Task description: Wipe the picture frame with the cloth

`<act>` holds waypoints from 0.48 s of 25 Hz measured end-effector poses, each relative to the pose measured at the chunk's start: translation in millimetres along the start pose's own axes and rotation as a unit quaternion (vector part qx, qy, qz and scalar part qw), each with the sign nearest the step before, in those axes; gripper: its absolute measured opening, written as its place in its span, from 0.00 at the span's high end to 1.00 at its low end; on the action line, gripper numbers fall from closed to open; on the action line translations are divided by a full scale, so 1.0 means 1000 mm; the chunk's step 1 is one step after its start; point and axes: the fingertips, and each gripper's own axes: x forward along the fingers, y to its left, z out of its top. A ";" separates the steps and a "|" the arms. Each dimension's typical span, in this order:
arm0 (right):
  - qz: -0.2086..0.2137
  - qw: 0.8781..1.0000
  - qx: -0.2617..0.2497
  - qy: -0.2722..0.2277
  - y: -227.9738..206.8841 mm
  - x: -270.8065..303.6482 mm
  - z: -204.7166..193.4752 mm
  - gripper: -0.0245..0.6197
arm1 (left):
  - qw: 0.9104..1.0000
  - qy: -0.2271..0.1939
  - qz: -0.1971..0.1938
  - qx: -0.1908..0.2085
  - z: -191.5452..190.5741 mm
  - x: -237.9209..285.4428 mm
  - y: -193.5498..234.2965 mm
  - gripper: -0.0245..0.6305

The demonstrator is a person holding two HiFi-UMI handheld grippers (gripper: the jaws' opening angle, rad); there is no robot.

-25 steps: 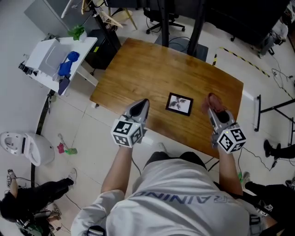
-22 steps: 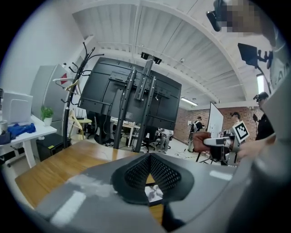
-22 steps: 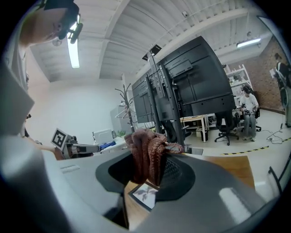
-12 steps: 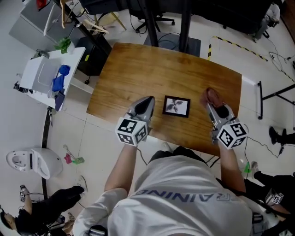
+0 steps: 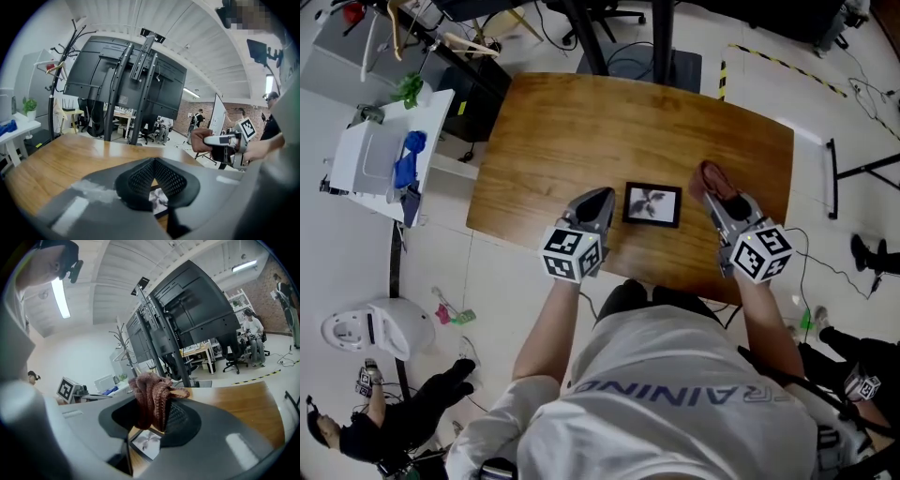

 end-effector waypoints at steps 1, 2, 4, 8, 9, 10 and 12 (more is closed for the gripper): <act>0.002 1.000 0.006 0.003 0.001 0.006 -0.003 0.77 | 1.000 0.010 -0.003 -0.002 -0.008 0.005 0.001 0.96; 0.004 1.000 0.013 0.006 0.002 0.012 -0.006 0.77 | 1.000 0.022 -0.007 -0.003 -0.017 0.011 0.001 0.96; 0.010 1.000 0.022 0.016 0.004 0.025 -0.016 0.77 | 0.999 0.049 -0.011 -0.009 -0.038 0.021 0.002 0.96; 0.023 0.998 0.030 0.048 0.012 0.057 -0.039 0.77 | 0.993 0.118 -0.016 -0.026 -0.093 0.034 0.007 0.96; 0.024 0.997 0.036 0.059 0.013 0.064 -0.047 0.77 | 0.990 0.134 -0.020 -0.025 -0.105 0.036 0.006 0.96; 0.023 0.996 0.044 0.070 0.013 0.071 -0.055 0.77 | 0.988 0.148 -0.024 -0.025 -0.116 0.038 0.003 0.96; 0.017 0.994 0.063 0.091 0.012 0.085 -0.071 0.77 | 0.984 0.171 -0.030 -0.032 -0.134 0.040 -0.001 0.96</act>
